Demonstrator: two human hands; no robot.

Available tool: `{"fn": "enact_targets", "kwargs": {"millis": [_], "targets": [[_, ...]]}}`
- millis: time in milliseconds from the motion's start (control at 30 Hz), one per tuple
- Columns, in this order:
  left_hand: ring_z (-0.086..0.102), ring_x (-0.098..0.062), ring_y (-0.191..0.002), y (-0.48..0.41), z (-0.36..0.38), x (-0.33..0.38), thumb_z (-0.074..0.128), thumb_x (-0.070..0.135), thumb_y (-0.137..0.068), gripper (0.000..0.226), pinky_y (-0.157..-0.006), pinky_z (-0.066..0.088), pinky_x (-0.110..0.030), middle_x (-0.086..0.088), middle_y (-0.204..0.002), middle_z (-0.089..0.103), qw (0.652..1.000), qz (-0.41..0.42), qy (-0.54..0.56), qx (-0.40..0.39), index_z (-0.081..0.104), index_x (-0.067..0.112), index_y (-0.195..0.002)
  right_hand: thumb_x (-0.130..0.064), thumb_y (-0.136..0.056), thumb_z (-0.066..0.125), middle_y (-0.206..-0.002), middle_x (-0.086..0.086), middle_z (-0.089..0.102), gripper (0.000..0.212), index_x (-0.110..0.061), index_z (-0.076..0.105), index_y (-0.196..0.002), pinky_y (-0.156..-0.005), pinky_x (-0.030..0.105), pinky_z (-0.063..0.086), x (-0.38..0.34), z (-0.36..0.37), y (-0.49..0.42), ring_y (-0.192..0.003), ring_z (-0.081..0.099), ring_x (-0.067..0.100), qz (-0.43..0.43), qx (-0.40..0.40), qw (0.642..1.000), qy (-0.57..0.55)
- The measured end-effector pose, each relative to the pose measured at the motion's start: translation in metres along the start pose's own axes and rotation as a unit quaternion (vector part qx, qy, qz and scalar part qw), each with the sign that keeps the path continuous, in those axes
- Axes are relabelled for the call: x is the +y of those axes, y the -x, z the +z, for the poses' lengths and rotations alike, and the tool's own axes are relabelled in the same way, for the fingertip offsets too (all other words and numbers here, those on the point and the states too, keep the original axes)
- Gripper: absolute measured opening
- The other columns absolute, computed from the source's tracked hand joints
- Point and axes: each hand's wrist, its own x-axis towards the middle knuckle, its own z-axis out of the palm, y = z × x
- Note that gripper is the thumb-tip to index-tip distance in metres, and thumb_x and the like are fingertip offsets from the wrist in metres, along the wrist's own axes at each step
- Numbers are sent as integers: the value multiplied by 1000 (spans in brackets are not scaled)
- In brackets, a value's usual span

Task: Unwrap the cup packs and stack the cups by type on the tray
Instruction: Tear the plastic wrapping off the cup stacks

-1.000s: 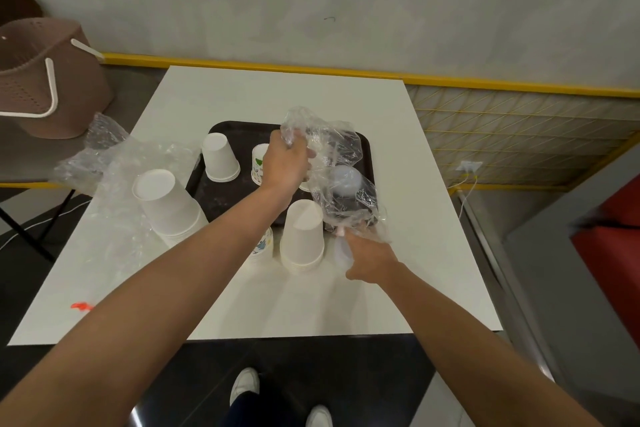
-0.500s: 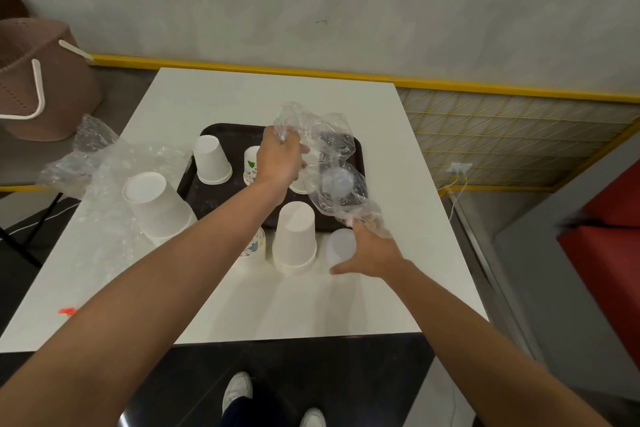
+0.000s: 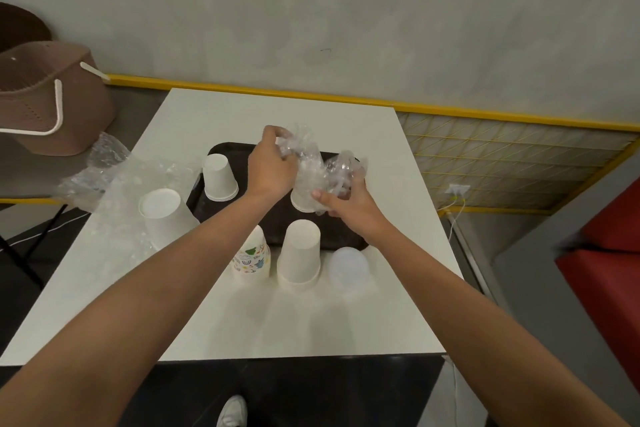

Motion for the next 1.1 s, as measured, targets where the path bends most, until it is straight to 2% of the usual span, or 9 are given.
{"fn": "enact_targets", "kwargs": {"millis": [100,200,367,500,567,667,767,933,1100], "targets": [[56,-14,-95,-6,-11,0,52,15,-91,28,-74,43,-18,1,-109,59,998,32,-8,-48,54,14,-120,-56,-63,76,-122,-9,57,83,-30,37,-132,-97,41,49,-20,17,-16,-114,56,11,-24,20,999,-10],[56,-16,-104,-15,-25,1,51,33,-93,34,-86,47,-28,-1,-115,61,996,31,20,-79,58,16,-121,-35,-78,74,-110,-17,58,42,-41,46,-109,-100,40,47,-38,34,-30,-106,57,2,-63,21,998,-15],[61,-13,-97,-33,-59,-2,64,55,-79,56,-83,48,-26,4,-109,64,995,61,-20,-81,59,17,-120,-39,-81,65,-114,-4,65,48,-25,53,-125,-90,35,53,-68,63,-54,-106,62,12,-84,17,996,2],[61,-13,-93,-57,-99,-10,76,51,-69,66,-81,53,-29,5,-104,63,997,25,-17,-75,54,20,-123,-30,-91,57,-84,-10,65,6,-34,60,-95,-67,25,50,-95,95,-77,-76,61,4,-92,9,994,55],[64,-17,-88,-72,-120,-20,79,37,-70,62,-78,57,-34,3,-98,61,996,-2,0,-90,52,20,-123,-26,-87,63,-83,-11,59,12,-28,57,-97,-65,20,47,-109,112,-89,-75,57,4,-81,-2,994,70],[65,-23,-76,-95,-148,-40,75,13,-75,51,-75,59,-41,-3,-90,60,993,-34,27,-112,52,18,-120,-26,-79,74,-101,-5,55,47,-16,52,-120,-81,28,47,-121,139,-105,-94,55,13,-71,-12,994,88],[61,-20,-70,-116,-169,-65,69,-2,-76,48,-66,58,-34,-6,-83,59,992,-59,24,-111,52,15,-117,-19,-75,78,-120,2,54,65,-13,42,-130,-87,33,49,-119,162,-126,-106,53,18,-53,-47,994,85],[57,-20,-55,-154,-185,-111,65,-6,-77,31,-65,57,-35,-8,-76,59,991,-124,-5,-43,57,11,-101,-14,-81,72,-136,5,48,72,-17,33,-141,-90,28,44,-114,192,-166,-117,53,24,-30,-89,987,127],[62,-23,-64,-187,-184,-151,61,-2,-82,21,-72,56,-33,-11,-90,64,985,-169,-42,-7,57,13,-98,-24,-89,63,-147,4,38,61,-21,35,-143,-97,28,37,-106,209,-202,-130,44,24,-9,-109,976,187]]}}
